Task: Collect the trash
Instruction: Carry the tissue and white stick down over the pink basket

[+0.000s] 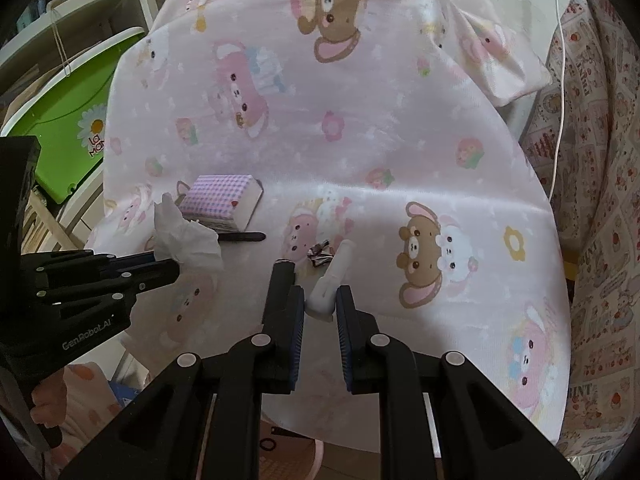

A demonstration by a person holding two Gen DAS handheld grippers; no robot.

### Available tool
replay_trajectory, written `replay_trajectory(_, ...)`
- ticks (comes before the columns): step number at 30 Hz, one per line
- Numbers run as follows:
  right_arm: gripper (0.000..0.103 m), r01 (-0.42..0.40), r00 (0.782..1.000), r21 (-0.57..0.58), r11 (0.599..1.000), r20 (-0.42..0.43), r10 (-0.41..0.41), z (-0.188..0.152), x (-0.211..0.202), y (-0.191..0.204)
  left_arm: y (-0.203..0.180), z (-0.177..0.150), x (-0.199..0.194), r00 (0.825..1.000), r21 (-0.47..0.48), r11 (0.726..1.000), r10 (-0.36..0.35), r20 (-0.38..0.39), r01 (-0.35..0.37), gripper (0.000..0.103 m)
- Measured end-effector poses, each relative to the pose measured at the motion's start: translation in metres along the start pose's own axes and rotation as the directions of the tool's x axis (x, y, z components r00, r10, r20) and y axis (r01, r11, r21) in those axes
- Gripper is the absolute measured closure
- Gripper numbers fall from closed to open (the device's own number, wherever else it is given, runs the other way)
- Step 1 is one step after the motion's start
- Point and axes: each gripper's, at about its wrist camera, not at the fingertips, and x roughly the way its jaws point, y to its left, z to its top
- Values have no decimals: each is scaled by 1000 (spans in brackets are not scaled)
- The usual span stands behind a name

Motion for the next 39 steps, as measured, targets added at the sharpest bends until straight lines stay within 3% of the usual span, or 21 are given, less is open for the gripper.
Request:
replay_trajectory(6,85,-20,999,-28,999,34,21,-2,-16,7,10,-5,-12,999,-48,999,-17,-27,16,91)
replay_trajectory(14,85,-81,993,-163,983,75,94,-13,-61,33,2,-22,-44,998,4,1000,21,-60,-20,91)
replay_trajectory(19,85,-124,990,-218,968,38,135,-34,-78,62,10,-42,-57,995,-59,998,-4,-104,-2,90)
replay_trajectory(23,85,-119,991,-286,951,30,133,-53,-84,86,14,-65,-54,988,-72,996,34,-151,-46,90)
replay_trajectory(29,85,-146,989,-309,940,-23,146,-78,-71,97,25,-92,-34,979,-117,993,2,-206,-26,90)
replay_trajectory(35,85,-169,985,-349,922,-80,151,-95,-59,107,25,-100,-26,968,-110,993,16,-249,-45,90)
replay_trajectory(39,85,-187,979,-316,930,-141,150,-97,-48,103,25,-108,-14,957,-120,992,-4,-291,-32,90)
